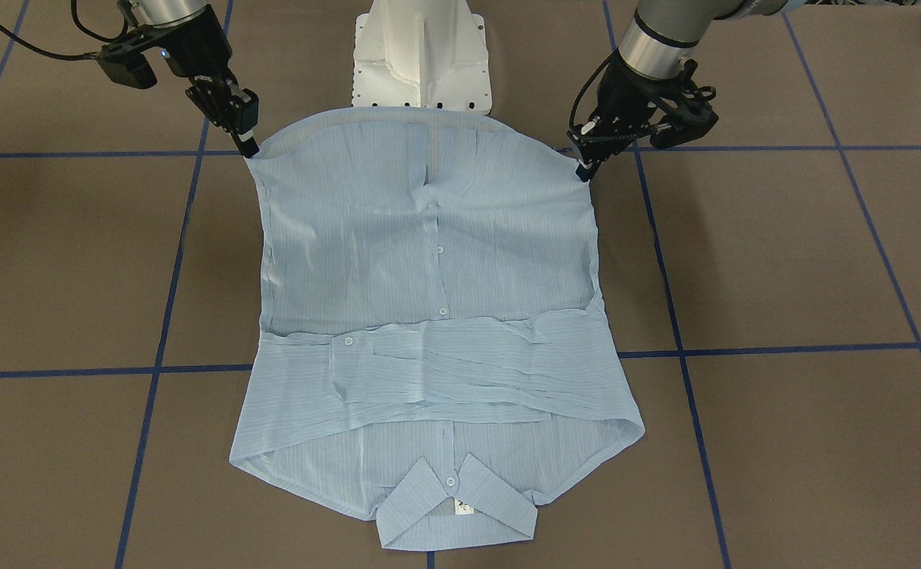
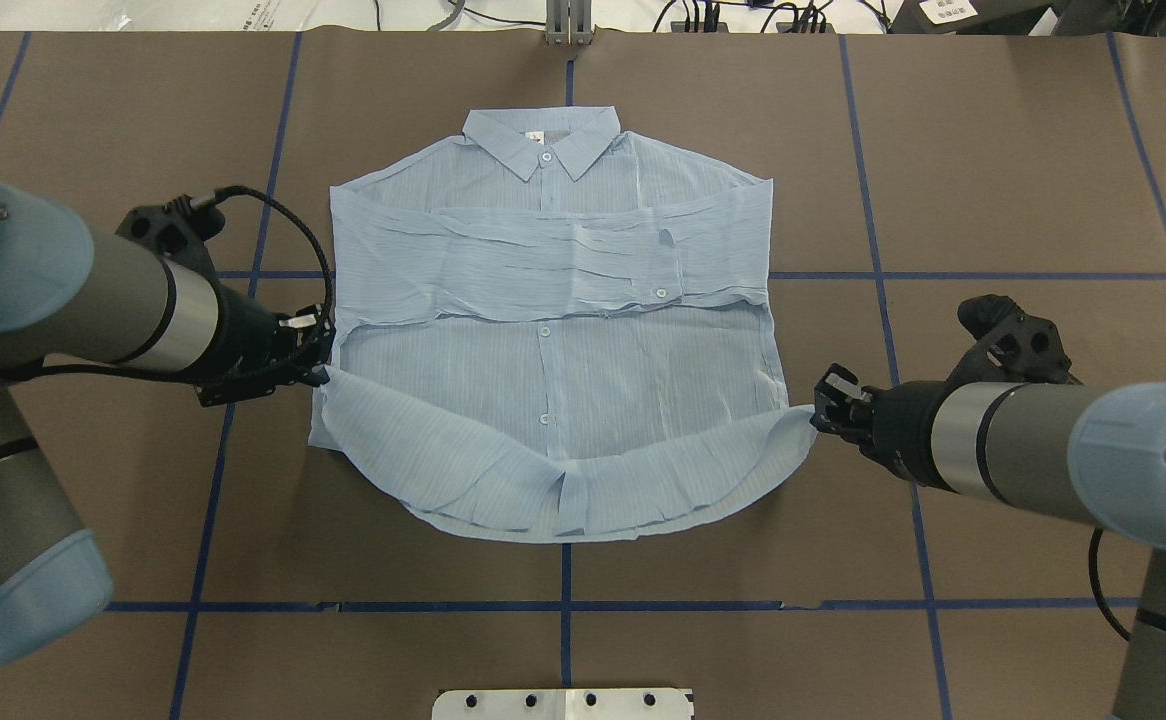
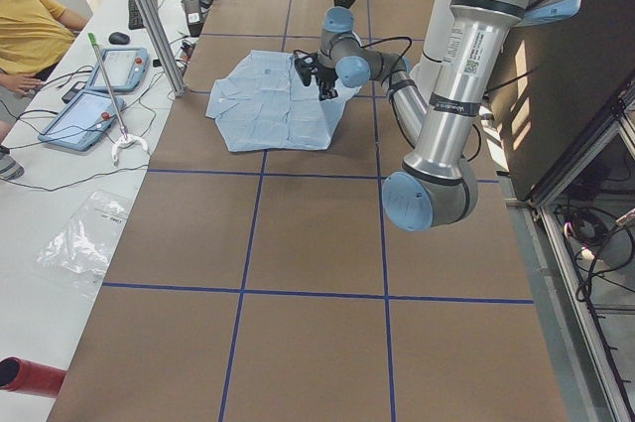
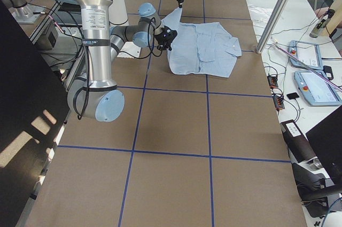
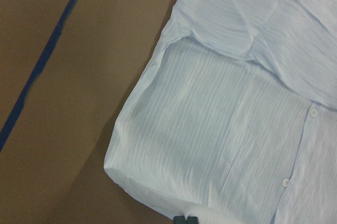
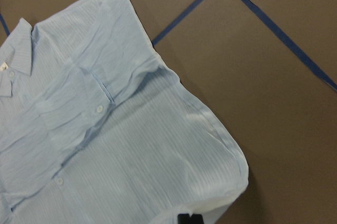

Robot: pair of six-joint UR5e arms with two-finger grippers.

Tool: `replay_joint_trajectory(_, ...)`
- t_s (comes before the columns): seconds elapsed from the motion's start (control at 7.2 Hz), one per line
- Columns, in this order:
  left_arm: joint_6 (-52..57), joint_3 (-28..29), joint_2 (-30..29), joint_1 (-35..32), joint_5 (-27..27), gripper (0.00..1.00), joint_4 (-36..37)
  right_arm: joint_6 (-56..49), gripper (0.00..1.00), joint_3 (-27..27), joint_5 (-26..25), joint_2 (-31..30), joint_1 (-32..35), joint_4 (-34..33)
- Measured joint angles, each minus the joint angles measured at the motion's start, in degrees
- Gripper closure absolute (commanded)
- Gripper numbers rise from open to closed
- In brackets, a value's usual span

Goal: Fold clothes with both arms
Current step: 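Lift the hem with both grippers and fold it toward the collar, then lay the hem down near the collar and open both grippers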

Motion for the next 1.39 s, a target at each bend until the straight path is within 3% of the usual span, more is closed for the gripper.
replay_joint_trajectory(0.42, 1.3, 4.7, -4.2, -6.2, -1.6, 1.00, 0.5, -2.6, 1.00, -7.7, 2.2, 8.6, 8.1, -2.0)
replay_joint_trajectory(0.97, 3.4, 22.5, -9.3, -10.1, -2.0, 1.00, -11.7, -11.3, 1.00, -21.9, 3.1, 21.4, 13.2, -8.4)
replay_joint_trajectory(1.39, 3.5, 36.6, -13.6, -13.4, -2.0, 1.00, -21.1, -15.0, 1.00, -37.0, 4.5, 28.7, 17.2, -4.1)
